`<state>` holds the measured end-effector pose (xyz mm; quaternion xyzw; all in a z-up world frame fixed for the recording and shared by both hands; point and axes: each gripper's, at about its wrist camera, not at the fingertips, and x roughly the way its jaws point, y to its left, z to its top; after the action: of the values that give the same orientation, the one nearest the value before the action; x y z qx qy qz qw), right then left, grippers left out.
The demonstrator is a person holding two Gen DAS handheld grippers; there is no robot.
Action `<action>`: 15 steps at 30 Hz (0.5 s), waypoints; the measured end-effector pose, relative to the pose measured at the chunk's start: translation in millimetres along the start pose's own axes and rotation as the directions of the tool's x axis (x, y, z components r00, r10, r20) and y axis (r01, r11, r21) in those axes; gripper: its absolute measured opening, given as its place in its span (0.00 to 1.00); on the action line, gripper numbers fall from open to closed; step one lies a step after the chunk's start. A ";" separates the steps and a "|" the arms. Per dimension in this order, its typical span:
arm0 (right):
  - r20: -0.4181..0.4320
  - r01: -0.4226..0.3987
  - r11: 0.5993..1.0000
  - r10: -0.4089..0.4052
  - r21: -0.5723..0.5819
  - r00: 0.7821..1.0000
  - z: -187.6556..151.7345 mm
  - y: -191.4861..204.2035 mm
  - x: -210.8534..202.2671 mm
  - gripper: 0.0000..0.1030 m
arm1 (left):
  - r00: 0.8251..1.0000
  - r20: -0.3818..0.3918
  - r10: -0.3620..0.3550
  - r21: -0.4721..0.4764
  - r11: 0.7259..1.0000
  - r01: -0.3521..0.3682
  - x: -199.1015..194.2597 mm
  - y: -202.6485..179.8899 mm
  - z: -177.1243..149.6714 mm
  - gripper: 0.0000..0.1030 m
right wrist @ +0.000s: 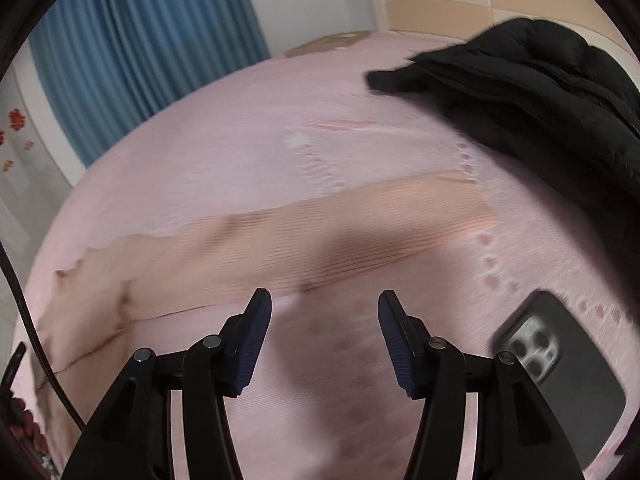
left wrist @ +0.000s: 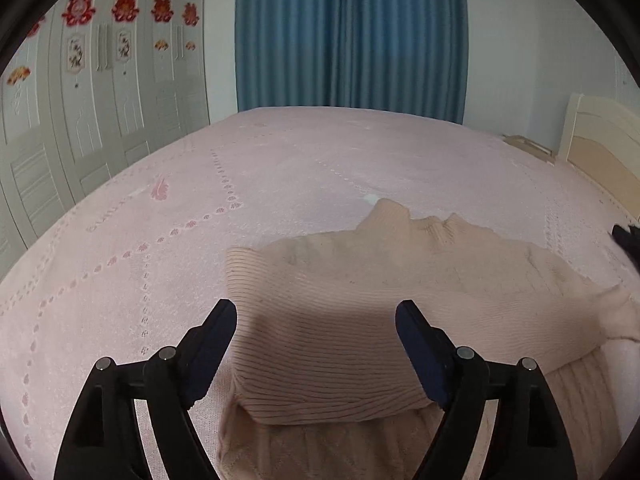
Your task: Fold small clothes
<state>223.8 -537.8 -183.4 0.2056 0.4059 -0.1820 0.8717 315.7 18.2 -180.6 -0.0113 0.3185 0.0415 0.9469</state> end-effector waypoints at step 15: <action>-0.023 -0.042 0.971 0.049 0.236 0.999 34.8 -56.2 69.6 0.48 | 0.996 -0.093 -0.008 -0.054 0.999 0.003 26.8 6.0 -6.8 0.78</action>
<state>260.7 -613.6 -229.3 0.3195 0.3889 -0.2058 0.8392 332.3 25.8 -202.1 -0.0398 0.3609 0.0468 0.9306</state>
